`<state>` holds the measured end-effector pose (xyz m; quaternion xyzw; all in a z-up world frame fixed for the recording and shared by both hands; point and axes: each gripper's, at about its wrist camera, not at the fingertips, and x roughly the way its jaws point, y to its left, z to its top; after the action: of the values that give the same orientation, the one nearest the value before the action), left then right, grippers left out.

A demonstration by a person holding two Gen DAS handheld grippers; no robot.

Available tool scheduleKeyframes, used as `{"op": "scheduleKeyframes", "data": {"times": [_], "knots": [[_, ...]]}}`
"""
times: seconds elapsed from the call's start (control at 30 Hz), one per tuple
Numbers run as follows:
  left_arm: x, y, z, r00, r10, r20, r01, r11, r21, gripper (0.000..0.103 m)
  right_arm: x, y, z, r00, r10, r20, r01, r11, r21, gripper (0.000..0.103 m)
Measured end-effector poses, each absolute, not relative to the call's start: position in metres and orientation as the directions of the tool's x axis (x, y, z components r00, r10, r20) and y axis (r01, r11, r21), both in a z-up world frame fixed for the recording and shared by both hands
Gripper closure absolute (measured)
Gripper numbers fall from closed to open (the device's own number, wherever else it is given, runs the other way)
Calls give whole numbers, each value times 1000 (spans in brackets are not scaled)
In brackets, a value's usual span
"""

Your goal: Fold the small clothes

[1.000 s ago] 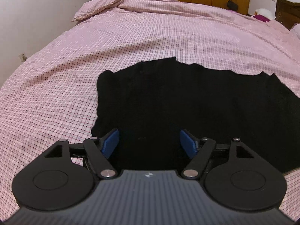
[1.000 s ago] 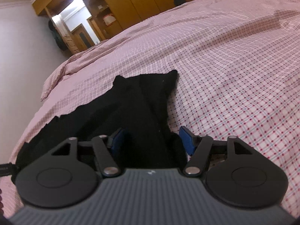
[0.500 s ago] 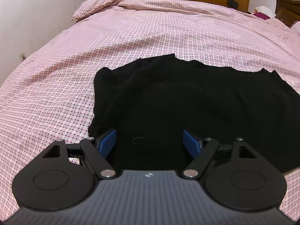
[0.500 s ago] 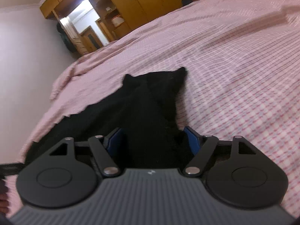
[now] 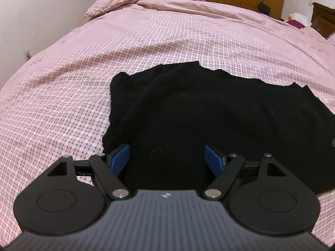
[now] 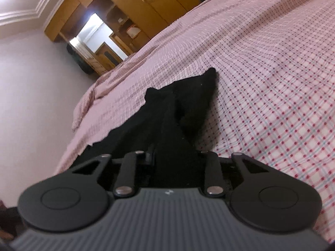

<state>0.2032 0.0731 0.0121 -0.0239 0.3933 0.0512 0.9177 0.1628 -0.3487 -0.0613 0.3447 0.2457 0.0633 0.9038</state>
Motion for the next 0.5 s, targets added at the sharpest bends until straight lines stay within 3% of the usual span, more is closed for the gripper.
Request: {"op": "scheduleKeyframes", "data": {"times": [0.5], "knots": [[186,96,26,680,93,-727,-167,986,-31,21,168,-354,-67,887,242,-392,136,676,724,71]]}}
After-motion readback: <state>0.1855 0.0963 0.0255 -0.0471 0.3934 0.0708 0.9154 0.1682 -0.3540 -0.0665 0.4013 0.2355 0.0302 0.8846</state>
